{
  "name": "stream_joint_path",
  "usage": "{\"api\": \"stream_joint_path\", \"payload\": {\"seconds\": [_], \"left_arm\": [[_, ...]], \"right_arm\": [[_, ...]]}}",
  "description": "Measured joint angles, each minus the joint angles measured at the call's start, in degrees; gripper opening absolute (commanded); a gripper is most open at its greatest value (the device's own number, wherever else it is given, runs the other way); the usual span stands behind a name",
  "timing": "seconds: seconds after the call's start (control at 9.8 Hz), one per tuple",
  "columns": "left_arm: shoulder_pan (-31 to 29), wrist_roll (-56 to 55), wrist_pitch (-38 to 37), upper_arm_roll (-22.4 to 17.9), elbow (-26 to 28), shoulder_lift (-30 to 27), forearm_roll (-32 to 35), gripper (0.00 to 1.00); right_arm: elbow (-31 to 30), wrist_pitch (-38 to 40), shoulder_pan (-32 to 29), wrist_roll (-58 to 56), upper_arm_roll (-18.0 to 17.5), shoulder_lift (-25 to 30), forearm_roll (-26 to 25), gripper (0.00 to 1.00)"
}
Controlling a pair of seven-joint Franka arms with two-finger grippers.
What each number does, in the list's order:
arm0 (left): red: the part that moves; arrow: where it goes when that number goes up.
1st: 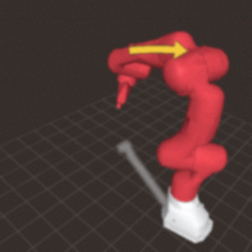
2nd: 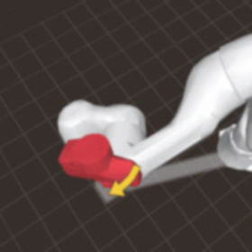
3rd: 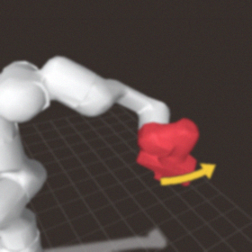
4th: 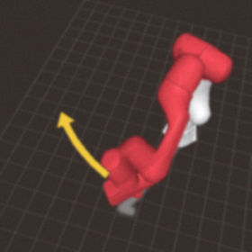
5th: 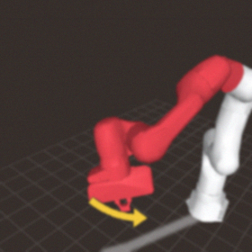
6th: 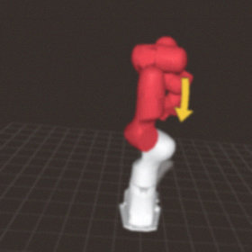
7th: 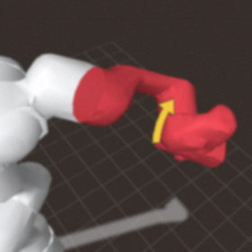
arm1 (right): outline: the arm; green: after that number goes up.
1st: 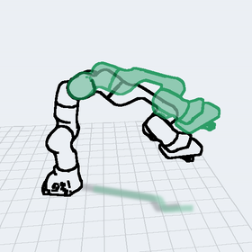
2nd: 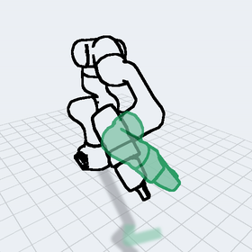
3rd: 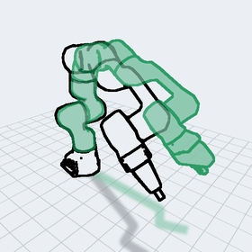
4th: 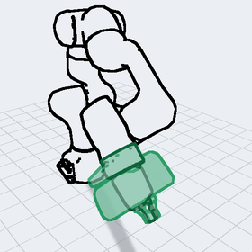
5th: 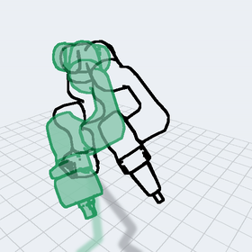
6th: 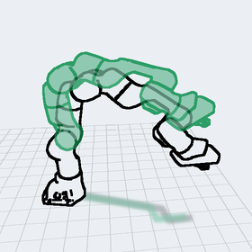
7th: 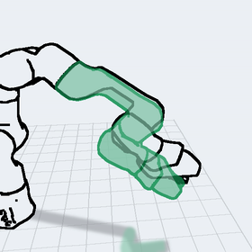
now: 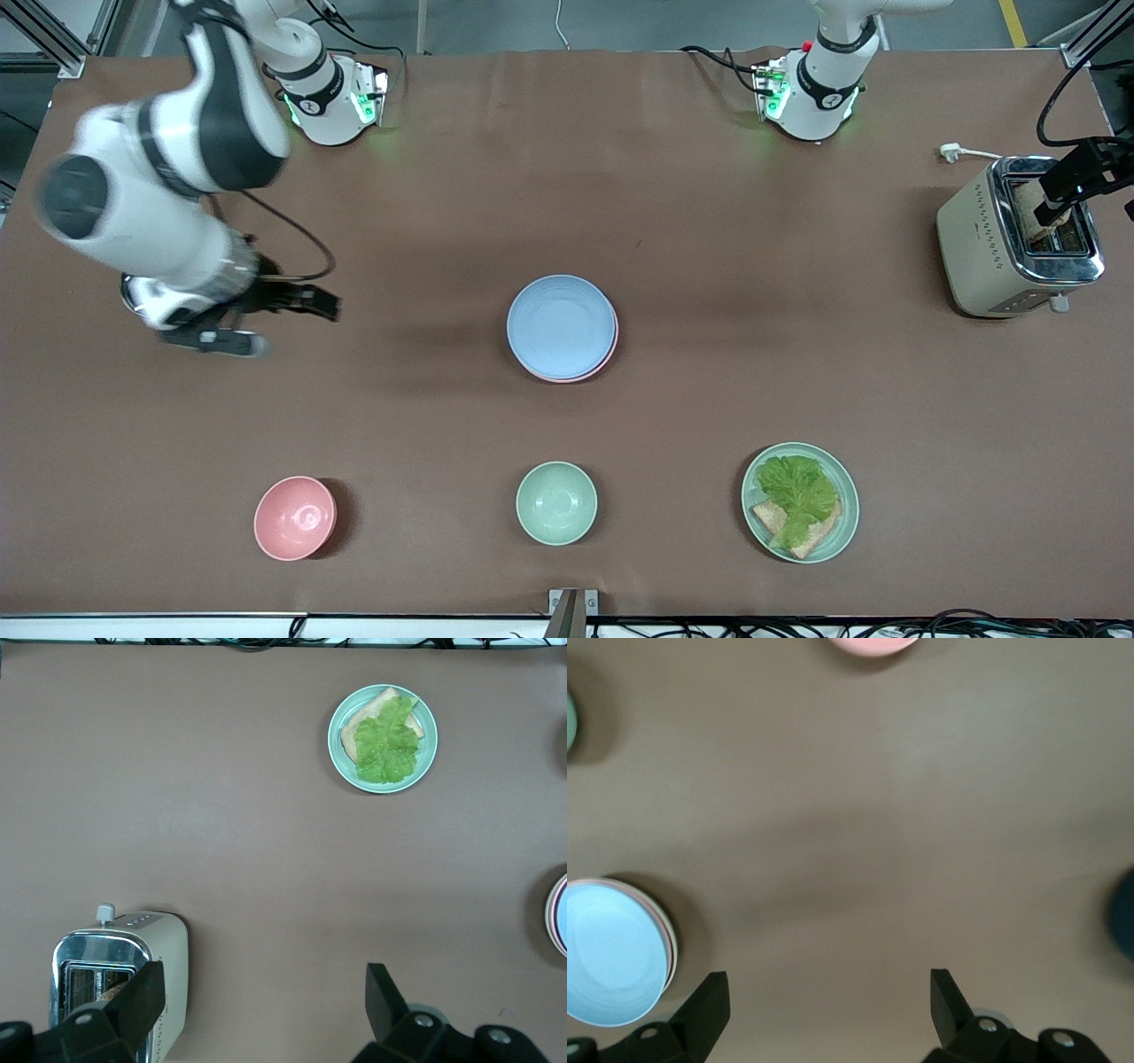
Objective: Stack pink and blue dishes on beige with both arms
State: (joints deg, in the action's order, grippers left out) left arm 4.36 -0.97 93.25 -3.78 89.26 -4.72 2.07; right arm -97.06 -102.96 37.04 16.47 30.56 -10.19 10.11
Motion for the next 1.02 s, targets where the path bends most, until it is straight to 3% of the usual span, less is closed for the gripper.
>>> {"api": "stream_joint_path", "payload": {"seconds": [0.1, 0.31, 0.51, 0.71, 0.82, 1.02], "left_arm": [[0.3, 0.0, 0.1, 0.1, -0.1, 0.1, 0.0, 1.00], [0.4, 0.0, 0.1, 1.9, -0.2, 0.8, -1.9, 1.00], [0.6, 0.0, 0.0, 4.7, -0.2, 1.8, -2.9, 1.00], [0.8, 0.0, -0.2, 5.9, -0.2, 2.5, -2.9, 1.00], [0.7, 0.1, -0.2, 5.8, -0.4, 2.6, -2.9, 1.00], [0.5, 0.0, -0.2, 5.2, -1.2, 2.9, -2.9, 1.00]], "right_arm": [[3.3, 2.5, -0.8, -0.4, 1.8, 0.0, -1.7, 1.00], [10.5, 11.5, -8.0, -1.2, -0.4, 0.0, -3.2, 1.00], [16.7, 19.3, -20.8, -5.3, -7.7, 1.0, -3.4, 1.00], [18.0, 24.3, -34.9, -10.3, -16.9, 4.8, -3.6, 1.00], [17.7, 26.2, -39.0, -11.4, -20.0, 7.0, -4.9, 1.00], [14.2, 24.8, -40.1, -11.5, -22.4, 11.0, -7.5, 1.00]]}}
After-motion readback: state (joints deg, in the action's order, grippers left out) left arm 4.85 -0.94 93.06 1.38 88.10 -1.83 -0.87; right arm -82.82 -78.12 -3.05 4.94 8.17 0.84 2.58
